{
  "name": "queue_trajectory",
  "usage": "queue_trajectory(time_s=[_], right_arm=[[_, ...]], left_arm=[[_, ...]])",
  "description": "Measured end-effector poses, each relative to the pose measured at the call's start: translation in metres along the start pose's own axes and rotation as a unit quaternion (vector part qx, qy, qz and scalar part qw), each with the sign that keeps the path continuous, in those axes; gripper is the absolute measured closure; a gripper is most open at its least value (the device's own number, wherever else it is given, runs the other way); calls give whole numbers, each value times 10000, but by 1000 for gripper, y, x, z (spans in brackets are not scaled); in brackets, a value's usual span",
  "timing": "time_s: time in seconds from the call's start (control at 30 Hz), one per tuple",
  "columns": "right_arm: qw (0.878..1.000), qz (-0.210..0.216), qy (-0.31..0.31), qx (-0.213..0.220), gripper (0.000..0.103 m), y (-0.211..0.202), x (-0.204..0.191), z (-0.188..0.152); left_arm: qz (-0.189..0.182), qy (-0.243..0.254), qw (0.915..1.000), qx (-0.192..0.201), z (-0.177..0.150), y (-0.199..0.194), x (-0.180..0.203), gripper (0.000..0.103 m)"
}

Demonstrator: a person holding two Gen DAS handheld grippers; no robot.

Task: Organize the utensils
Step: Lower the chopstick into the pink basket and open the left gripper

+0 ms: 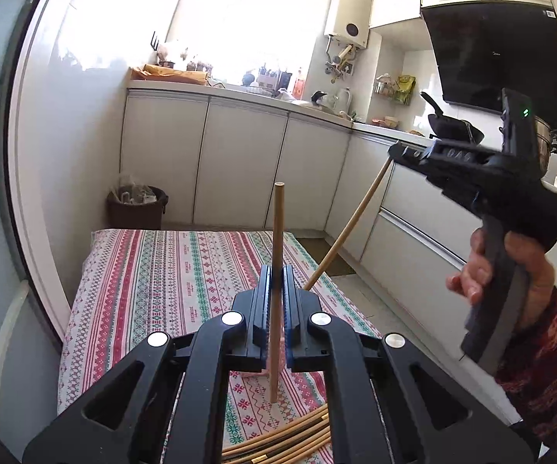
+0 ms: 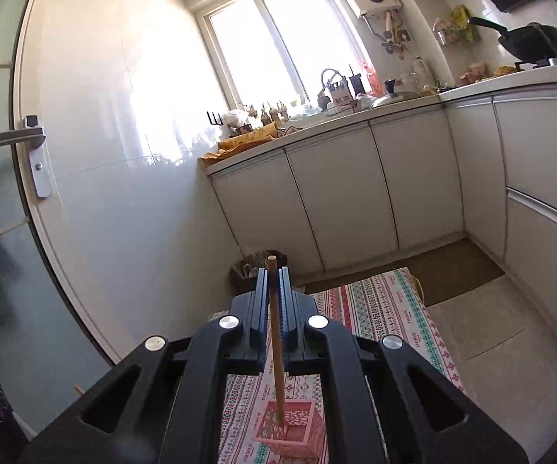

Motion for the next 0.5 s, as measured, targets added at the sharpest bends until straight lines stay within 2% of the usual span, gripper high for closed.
queue_trajectory(time_s=[0.13, 0.23, 0.5], right_arm=[[9993, 57, -9, -363, 97, 38, 8, -28], [9986, 24, 138, -514, 96, 48, 17, -42], [9965, -80, 676, -479, 94, 26, 41, -48]], left_arm=[[80, 6, 9996, 256, 17, 5, 0, 98], [122, 14, 9992, 389, 29, 11, 2, 98], [344, -62, 9969, 698, 58, 35, 6, 98]])
Point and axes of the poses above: each gripper's, at about its wrist camera, not at the fingertips, and y roughly the way its jaws point, x to its right, z to its top, the point moved 2 cm from there along y, roughly the way its jaws point
